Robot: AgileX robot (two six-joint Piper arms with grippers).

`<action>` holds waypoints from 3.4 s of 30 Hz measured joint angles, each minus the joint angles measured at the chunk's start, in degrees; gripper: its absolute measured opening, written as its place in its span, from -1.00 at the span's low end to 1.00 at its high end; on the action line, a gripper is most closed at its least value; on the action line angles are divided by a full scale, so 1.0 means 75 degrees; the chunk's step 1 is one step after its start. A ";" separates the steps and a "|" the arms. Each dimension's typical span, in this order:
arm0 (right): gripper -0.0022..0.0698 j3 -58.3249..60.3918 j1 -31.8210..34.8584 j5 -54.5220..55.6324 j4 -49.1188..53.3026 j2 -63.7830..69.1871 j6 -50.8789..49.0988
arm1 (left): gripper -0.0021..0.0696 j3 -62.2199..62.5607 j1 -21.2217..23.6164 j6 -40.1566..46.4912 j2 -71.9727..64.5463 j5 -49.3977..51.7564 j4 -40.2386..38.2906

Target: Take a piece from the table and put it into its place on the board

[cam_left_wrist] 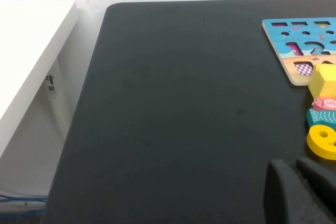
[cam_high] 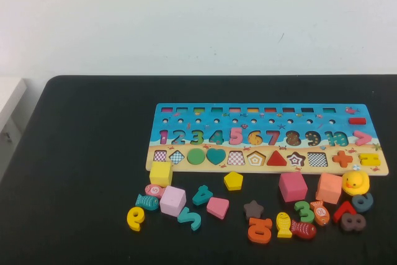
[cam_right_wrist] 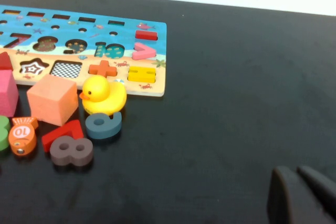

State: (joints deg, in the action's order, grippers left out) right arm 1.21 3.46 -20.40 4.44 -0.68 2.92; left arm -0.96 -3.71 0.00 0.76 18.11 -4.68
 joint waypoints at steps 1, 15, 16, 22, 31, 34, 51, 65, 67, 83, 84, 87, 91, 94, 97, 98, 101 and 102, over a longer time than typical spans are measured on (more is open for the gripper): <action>-0.89 0.0000 0.0000 0.0000 0.0000 0.0000 0.0000 | -0.95 0.0000 0.0000 0.0000 0.0000 0.0000 0.0017; -0.89 0.0000 0.0000 0.0000 0.0000 0.0000 0.0000 | -0.95 0.0000 0.0000 0.0354 0.0000 0.0000 0.0093; -0.89 0.0000 0.0000 0.0000 0.0000 0.0000 0.0000 | -0.95 0.0000 0.0000 0.0354 0.0000 0.0000 0.0108; -0.89 0.0000 0.0000 0.0000 0.0003 0.0000 0.0000 | -0.95 0.0000 0.0000 0.0354 0.0000 0.0000 0.0133; -0.89 0.0000 0.0000 0.0000 0.0003 0.0000 0.0000 | -0.95 0.0000 0.0000 0.0393 0.0000 0.0000 0.0133; -0.89 0.0000 0.0000 0.0000 0.0003 0.0000 0.0000 | -0.95 0.0000 0.0000 0.0393 0.0000 -0.0015 0.0138; -0.89 0.0000 0.0000 0.0000 0.0003 0.0000 0.0000 | -0.95 -0.0014 0.0000 0.0393 0.0000 -0.0685 0.0245; -0.89 0.0000 0.0000 0.0000 0.0003 0.0000 0.0000 | -0.95 -0.0014 0.0000 0.0375 0.0000 -0.0741 0.0245; -0.89 0.0000 0.0000 0.0000 0.0003 0.0000 0.0000 | -0.95 -0.0014 0.0000 0.0375 0.0000 -0.0760 0.0263; -0.89 0.0000 0.0000 0.0000 0.0003 0.0000 0.0000 | -0.95 -0.0014 0.0000 0.0389 0.0000 -0.5181 0.0303; -0.89 0.0000 0.0000 0.0000 0.0003 0.0000 0.0000 | -0.95 -0.0014 0.0000 0.0389 0.0000 -0.5220 0.0303; -0.89 0.0000 0.0000 0.0000 0.0003 0.0000 0.0000 | -0.95 -0.0014 0.0000 0.0358 0.0000 -0.5346 0.0303; -0.89 0.0000 0.0000 0.0000 0.0003 0.0000 0.0000 | -0.95 -0.0014 0.0000 0.0250 0.0000 -0.5379 0.0286; -0.89 0.0000 0.0000 0.0000 0.0003 0.0000 0.0000 | -0.95 -0.0014 0.0000 -0.0686 0.0000 -0.5255 0.0182; -0.89 0.0000 0.0000 0.0000 0.0003 0.0000 0.0000 | -0.95 0.0325 0.0000 -0.1220 0.0000 -0.4094 0.0164; -0.89 0.0000 0.0000 0.0000 0.0003 0.0000 0.0000 | -0.95 0.0540 0.0000 -0.1274 0.0000 -0.3638 0.0164; -0.89 0.0000 0.0000 0.0000 0.0003 0.0000 0.0000 | -0.95 0.1474 0.0000 -0.1320 -0.0015 -0.2061 0.0164; -0.89 0.0000 0.0000 0.0000 0.0003 0.0000 0.0000 | -0.95 0.1850 0.0000 -0.1333 -0.0101 -0.1532 0.0164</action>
State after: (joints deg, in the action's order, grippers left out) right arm 1.21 3.46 -20.40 4.46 -0.68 2.92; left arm 12.91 -3.71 -10.00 0.00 6.62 -3.45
